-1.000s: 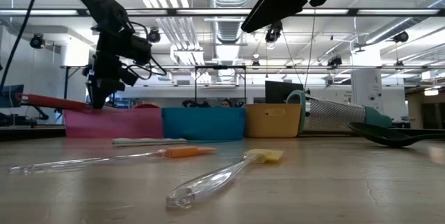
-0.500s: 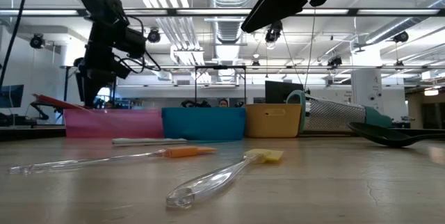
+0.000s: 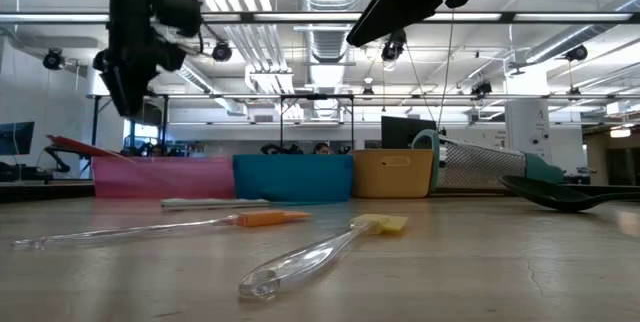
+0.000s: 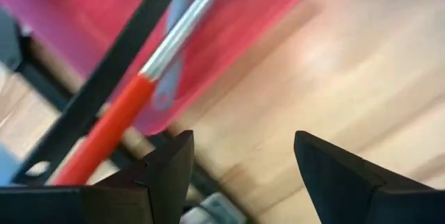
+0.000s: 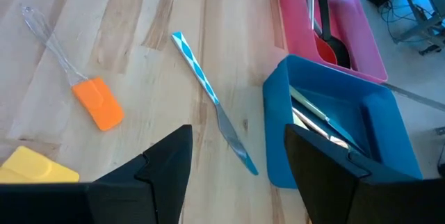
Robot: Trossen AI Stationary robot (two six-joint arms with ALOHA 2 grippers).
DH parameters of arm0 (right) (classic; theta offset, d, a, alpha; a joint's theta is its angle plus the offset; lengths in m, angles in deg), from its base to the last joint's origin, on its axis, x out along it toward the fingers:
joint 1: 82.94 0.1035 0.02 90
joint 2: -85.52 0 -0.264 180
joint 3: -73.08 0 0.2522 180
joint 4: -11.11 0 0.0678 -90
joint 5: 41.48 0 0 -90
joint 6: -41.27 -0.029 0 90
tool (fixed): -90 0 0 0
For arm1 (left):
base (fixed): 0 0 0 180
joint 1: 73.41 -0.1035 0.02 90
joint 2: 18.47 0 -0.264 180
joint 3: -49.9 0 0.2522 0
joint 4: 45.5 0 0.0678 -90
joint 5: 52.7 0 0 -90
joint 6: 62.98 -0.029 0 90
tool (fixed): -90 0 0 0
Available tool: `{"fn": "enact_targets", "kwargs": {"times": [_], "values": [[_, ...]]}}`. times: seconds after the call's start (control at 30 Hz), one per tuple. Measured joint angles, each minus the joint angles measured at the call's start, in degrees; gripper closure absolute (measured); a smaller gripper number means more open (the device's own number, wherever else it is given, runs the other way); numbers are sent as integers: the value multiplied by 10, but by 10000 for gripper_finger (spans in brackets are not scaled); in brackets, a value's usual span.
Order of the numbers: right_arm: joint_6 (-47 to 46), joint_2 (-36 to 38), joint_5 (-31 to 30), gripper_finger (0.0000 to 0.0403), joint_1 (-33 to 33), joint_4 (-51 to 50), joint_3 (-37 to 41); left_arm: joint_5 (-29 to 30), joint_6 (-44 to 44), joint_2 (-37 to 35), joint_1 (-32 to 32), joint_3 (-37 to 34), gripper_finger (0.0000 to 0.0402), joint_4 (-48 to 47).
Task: Pick & Place Kitchen Items
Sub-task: Put the yellow spatula into the yellow bin
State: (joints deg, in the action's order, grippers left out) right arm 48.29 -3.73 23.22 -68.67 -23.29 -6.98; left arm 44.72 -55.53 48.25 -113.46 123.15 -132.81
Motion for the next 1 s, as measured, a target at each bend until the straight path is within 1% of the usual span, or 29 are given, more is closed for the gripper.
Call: {"fn": "enact_targets", "kwargs": {"times": [0.07, 0.17, 0.27, 0.33, 0.4, 0.5, 0.63, 0.73, 0.83, 0.9, 1.0], "values": [[-3, 0, 9, 184, 0, 0, 0, -5, 33, -23, 47, -4, 149, 16], [-17, 0, 32, 184, 0, 0, 0, -6, 96, -50, 135, -12, 149, 51], [-31, 0, 62, 184, 1, 0, 0, -4, 154, -67, 239, -20, 149, 103], [-40, 0, 87, 184, 2, 0, 0, 11, 180, -71, 311, -28, 149, 156], [-47, 0, 102, 184, 5, 0, 0, 43, 191, -73, 383, -39, 149, 212], [-47, 0, 106, 184, 15, -4, 0, 106, 194, -69, 484, -62, 149, 290], [-5, 0, 108, 184, 36, -9, 0, 180, 199, -59, 596, -91, 149, 353], [46, 0, 108, 184, 50, -17, 0, 217, 200, -55, 653, -107, 149, 385], [82, 0, 108, 184, 65, -18, 0, 237, 200, -54, 684, -111, 149, 400], [79, 0, 108, 184, 73, -18, 0, 250, 201, -54, 693, -111, 149, 411], [42, 0, 108, 184, 80, -18, 0, 259, 191, -56, 695, -111, 149, 433]]}}
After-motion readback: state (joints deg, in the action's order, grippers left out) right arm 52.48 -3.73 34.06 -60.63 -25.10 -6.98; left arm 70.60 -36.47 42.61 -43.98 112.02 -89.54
